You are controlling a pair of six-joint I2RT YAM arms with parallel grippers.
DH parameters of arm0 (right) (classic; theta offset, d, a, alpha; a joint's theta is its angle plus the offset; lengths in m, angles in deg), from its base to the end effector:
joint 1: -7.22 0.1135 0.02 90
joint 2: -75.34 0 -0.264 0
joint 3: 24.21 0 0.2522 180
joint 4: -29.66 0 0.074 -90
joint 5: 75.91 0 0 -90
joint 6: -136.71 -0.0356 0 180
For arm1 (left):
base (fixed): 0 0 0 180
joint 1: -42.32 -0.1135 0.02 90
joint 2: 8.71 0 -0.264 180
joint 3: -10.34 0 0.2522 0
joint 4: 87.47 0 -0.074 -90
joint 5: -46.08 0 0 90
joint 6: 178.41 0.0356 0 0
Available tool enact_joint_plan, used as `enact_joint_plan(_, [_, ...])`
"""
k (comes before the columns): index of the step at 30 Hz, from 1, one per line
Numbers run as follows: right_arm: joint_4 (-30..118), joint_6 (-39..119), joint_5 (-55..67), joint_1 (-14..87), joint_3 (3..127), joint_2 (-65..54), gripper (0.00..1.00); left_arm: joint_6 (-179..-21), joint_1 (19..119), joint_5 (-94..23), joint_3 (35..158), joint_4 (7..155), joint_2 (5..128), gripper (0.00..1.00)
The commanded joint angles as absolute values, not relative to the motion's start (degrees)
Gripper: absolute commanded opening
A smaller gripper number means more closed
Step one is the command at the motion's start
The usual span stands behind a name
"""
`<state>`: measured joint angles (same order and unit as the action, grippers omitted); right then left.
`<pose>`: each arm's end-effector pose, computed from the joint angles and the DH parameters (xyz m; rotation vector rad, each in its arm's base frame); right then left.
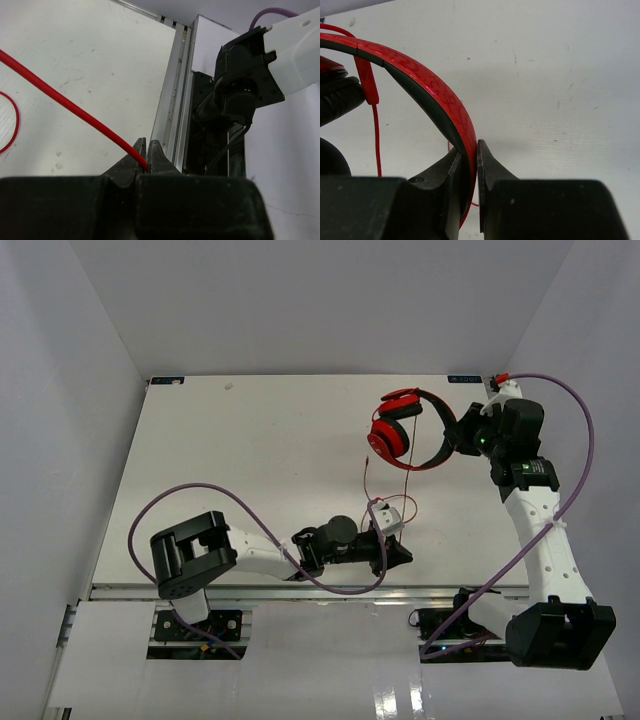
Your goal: Wrap the headphones
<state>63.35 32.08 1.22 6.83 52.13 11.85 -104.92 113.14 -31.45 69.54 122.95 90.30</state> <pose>0.2497 0.0062 0.3672 0.1039 1.9411 0.3825 0.1118 -0.3448 0.1950 1.0296 1.6193 -1.2700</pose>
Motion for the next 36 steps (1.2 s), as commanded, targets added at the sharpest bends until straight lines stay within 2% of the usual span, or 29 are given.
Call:
enact_joint_plan(1, [52.99,36.78,8.39,9.00,49.62,15.68,0.08,-102.02,113.69,-31.12,73.16,105.70,81.78,0.00])
enact_joint_plan(10, [45.86,48.08,18.46,11.62,40.09,19.21,0.07,-92.45,113.18,-39.88,83.55,77.36,72.46,0.01])
enact_joint_plan(19, [40.57,56.89,26.67,18.77,33.91,22.95,0.08,-84.09,108.89,-41.13,100.02,60.92,76.44,0.01])
enact_joint_plan(26, [41.25,67.16,23.79,21.43,31.44,25.10,0.08,-73.99,107.30,-52.60,106.92,54.56,79.33,0.02])
enact_joint_plan(32, [42.27,65.11,23.00,22.53,31.47,24.22,0.08,-69.46,107.45,-62.52,111.45,54.37,83.47,0.04])
enact_joint_plan(36, [43.47,60.45,21.49,22.69,32.58,22.73,0.08,-66.60,108.26,-70.85,109.70,61.55,84.24,0.08])
